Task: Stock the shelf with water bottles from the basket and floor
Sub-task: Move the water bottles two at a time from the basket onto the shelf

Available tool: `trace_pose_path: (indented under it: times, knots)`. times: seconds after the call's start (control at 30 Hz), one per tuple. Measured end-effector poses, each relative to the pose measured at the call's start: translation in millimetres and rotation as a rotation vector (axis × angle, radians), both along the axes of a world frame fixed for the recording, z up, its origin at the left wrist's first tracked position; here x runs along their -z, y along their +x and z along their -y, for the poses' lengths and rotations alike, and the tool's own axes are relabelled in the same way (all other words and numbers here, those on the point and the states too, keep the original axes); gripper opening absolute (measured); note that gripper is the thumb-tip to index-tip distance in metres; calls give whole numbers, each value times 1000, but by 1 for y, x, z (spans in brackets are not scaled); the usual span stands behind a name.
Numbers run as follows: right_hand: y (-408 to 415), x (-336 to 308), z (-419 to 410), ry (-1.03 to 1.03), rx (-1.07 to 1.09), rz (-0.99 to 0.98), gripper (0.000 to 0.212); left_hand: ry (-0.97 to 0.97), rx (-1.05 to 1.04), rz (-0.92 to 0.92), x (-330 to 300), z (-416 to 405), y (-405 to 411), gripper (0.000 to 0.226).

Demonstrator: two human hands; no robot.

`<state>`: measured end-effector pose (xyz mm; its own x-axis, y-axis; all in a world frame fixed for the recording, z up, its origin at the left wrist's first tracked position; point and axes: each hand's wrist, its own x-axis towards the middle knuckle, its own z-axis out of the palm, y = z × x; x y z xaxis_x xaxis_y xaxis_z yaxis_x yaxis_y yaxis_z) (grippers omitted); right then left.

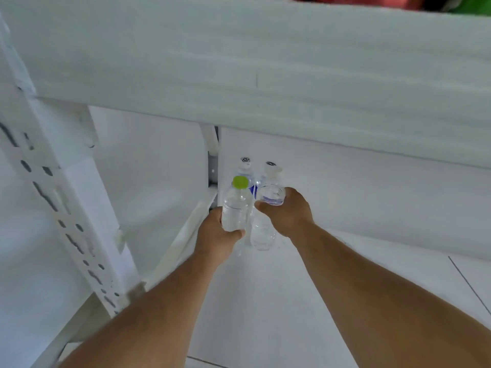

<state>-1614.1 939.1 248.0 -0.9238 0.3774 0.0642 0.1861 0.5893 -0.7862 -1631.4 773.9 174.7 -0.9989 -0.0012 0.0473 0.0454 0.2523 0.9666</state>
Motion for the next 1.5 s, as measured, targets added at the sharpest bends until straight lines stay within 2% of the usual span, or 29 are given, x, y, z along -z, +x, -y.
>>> trace_pose_path:
  times: [0.07,0.27,0.37,0.43,0.53,0.67,0.73,0.97,1.17,1.37,1.5]
  knots:
    - [-9,5,0,8,-8,13,43,6,20,12,5,-3,-9,38]
    - [-17,17,1,-9,-31,27,38,43,32,20,8,-11,-25,40]
    - [-14,26,3,-32,-33,58,45,33,52,5,10,-10,-28,44]
    - [-13,30,3,-32,-31,67,50,-13,56,1,12,-8,-26,43]
    - [-11,32,4,-2,-21,113,56,-201,60,5,15,-4,-23,39]
    - [-9,38,1,84,-42,188,44,-257,59,52,22,-1,-23,41]
    - [-10,39,0,95,-23,180,38,-247,52,55,24,-2,-25,40]
    - [-15,44,7,25,59,117,44,-269,26,33,24,-3,-30,44]
    - [-14,49,11,-24,76,83,48,-292,31,27,27,-3,-30,38]
    - [-6,54,12,-83,86,134,54,-304,73,77,30,-3,-21,59]
    - [16,53,18,-50,49,230,65,-350,90,112,26,4,5,58]
